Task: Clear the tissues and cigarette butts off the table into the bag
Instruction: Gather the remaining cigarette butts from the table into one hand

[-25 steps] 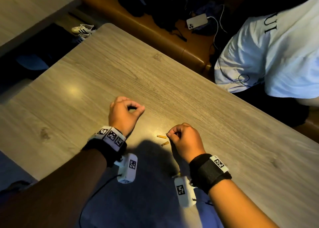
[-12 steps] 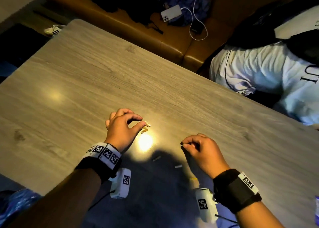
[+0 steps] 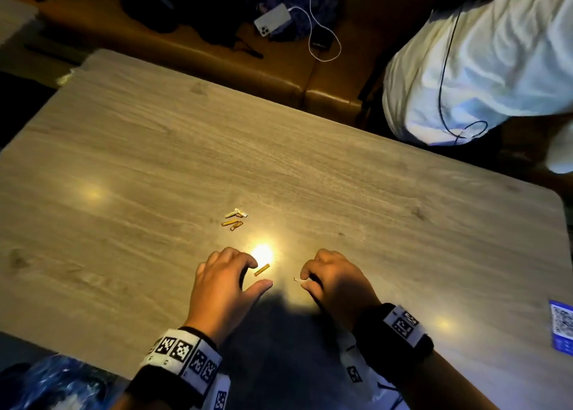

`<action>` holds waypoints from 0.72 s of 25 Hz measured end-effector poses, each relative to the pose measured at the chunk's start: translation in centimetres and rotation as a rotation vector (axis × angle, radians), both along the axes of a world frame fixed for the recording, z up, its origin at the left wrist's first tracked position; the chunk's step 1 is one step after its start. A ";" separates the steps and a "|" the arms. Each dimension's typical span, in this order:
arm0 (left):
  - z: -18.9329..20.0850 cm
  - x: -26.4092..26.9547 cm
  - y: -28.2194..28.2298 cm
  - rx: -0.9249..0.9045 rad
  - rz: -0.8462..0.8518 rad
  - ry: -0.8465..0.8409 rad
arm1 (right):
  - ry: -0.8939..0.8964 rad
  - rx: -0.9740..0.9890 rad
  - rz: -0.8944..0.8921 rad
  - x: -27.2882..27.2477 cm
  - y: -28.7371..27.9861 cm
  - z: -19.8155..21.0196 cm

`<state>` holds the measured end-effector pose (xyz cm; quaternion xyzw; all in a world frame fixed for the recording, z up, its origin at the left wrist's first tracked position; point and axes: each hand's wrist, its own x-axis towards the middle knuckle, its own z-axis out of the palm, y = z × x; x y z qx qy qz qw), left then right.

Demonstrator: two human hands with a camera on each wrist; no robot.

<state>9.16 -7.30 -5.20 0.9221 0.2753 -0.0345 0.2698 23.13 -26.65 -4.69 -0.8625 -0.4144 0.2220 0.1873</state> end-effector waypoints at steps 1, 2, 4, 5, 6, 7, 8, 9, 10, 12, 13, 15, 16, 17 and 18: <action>-0.2 0.0 -0.2 -0.001 -0.001 -0.007 | 0.003 -0.006 0.007 0.0 0.1 -0.1; -0.4 0.1 -0.3 -0.001 0.001 -0.021 | 0.002 -0.017 0.017 0.0 0.2 -0.2; -0.7 0.4 -0.3 0.005 0.004 -0.057 | 0.001 -0.035 0.022 0.1 0.6 -0.2; -0.8 0.5 -0.1 0.007 0.001 -0.067 | 0.012 -0.039 0.013 0.2 0.9 0.0; -0.9 0.6 0.0 0.008 -0.004 -0.072 | 0.029 -0.040 -0.001 0.3 1.4 0.3; -0.9 0.7 0.3 0.012 -0.010 -0.077 | 0.048 -0.036 -0.021 0.6 2.2 0.5; -0.9 0.8 0.7 0.015 -0.012 -0.084 | 0.062 -0.024 -0.045 0.9 3.3 0.7; -0.7 1.1 1.2 0.019 -0.005 -0.093 | 0.063 -0.006 -0.068 1.3 4.8 0.9; -0.5 1.4 2.0 0.022 0.016 -0.106 | 0.051 0.014 -0.087 1.7 6.4 1.0; 0.2 2.4 4.0 0.028 0.077 -0.139 | 0.025 0.044 -0.117 2.5 10.0 0.8; 0.4 3.0 5.3 0.031 0.109 -0.157 | 0.021 0.048 -0.122 2.7 11.6 0.6; 0.8 4.2 7.6 0.033 0.170 -0.173 | 0.014 0.028 -0.101 2.9 14.0 0.2; 0.8 4.8 8.6 0.032 0.193 -0.174 | 0.002 0.010 -0.086 2.9 14.7 0.0; 0.6 5.4 9.4 0.030 0.205 -0.173 | -0.013 -0.001 -0.076 2.9 15.1 -0.1; 0.5 5.9 9.9 0.027 0.206 -0.167 | -0.027 0.002 -0.073 3.0 15.3 0.0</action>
